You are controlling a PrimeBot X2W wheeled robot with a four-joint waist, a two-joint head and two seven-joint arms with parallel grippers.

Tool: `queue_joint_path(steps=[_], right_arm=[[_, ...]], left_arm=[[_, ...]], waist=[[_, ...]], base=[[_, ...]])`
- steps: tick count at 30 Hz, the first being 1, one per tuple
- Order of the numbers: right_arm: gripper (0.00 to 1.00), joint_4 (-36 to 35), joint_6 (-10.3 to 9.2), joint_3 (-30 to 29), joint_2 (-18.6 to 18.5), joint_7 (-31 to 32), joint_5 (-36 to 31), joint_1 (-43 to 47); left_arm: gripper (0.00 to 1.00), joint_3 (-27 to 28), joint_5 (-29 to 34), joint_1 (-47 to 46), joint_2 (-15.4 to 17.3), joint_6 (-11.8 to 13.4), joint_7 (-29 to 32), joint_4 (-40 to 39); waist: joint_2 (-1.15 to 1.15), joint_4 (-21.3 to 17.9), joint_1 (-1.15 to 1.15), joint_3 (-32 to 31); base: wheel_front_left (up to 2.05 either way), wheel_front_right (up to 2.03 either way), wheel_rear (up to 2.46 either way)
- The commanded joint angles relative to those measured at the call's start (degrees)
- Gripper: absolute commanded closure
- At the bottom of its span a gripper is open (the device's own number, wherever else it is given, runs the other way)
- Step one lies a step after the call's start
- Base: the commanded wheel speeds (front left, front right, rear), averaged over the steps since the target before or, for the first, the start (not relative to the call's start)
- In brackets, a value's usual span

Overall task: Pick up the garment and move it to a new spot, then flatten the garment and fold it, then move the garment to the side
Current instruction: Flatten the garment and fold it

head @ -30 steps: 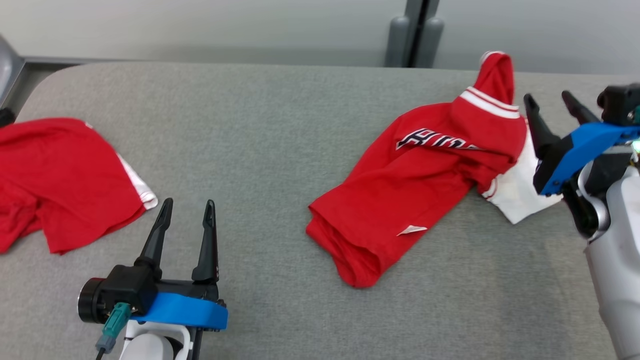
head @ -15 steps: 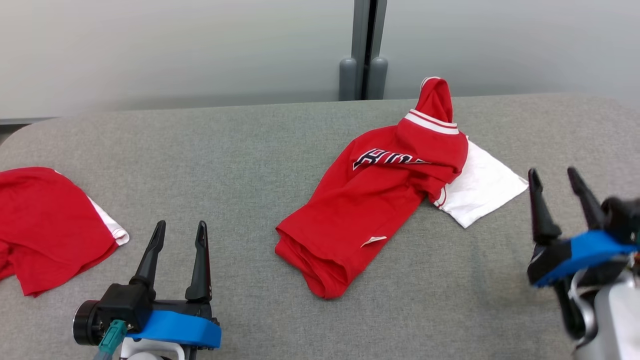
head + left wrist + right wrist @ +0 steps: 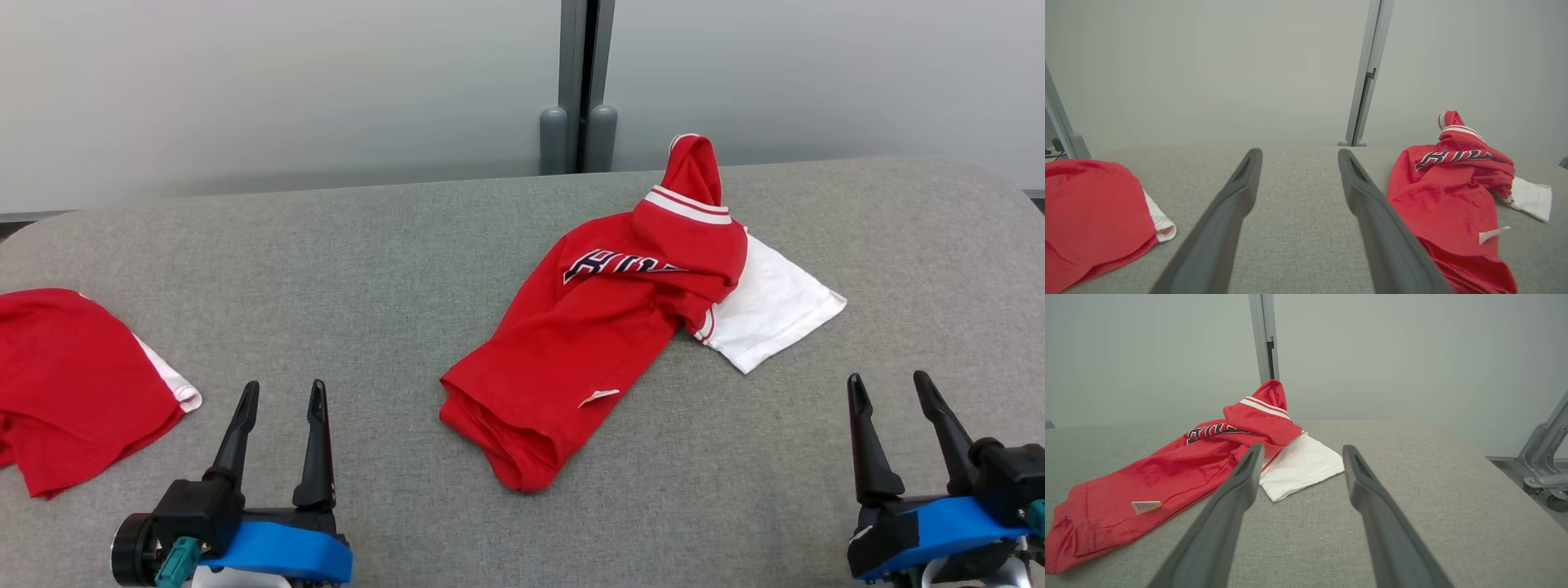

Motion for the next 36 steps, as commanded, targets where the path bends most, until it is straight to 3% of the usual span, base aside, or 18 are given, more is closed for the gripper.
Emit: queue_joint_path(steps=[1, 6, 11, 18, 27, 36], right_arm=[[0.0, 0.17, 0.03, 0.18, 0.16, -0.32, -0.11, 0.72], [0.0, 0.77, 0.03, 1.29, 0.19, -0.57, 1.7, 0.93], [0.0, 1.04, 0.03, 2.04, 0.19, -0.66, 1.92, -0.74], [0.0, 2.09, 0.03, 2.8, 0.19, -0.86, 2.52, -1.45], [0.0, 4.16, 0.03, 4.06, 0.18, -1.84, 4.21, -2.19], [0.0, 5.44, 0.03, 5.74, 0.18, -2.27, 4.6, -3.38]], left_arm=[[0.0, 0.35, -0.09, 0.44, 0.3, 0.46, -0.17, 0.22], [0.0, -1.2, -0.75, -0.03, 0.12, 0.17, -0.17, 1.88], [0.0, -6.62, -3.11, -3.17, -0.26, -0.33, 3.43, 4.03], [0.0, -17.45, -15.23, -7.31, -0.55, -0.56, 16.4, 5.12], [0.0, -23.37, -23.86, -7.68, -0.58, -0.07, 30.49, 4.78], [0.0, -25.19, -24.47, -10.34, -0.61, 1.46, 31.61, 7.04]], waist=[[0.0, -0.02, 0.01, 0.06], [0.0, -0.09, 0.01, 0.4], [0.0, -0.54, 0.01, 1.05], [0.0, -2.16, 0.01, 1.63], [0.0, -4.1, 0.01, 2.09], [0.0, -5.74, 0.01, 3.11]], base=[[0.0, 0.0, 0.0], [0.0, 0.0, 0.0], [0.0, 0.0, 0.0], [0.0, 0.0, 0.0], [0.0, 0.0, 0.0], [0.0, 0.0, 0.0]])
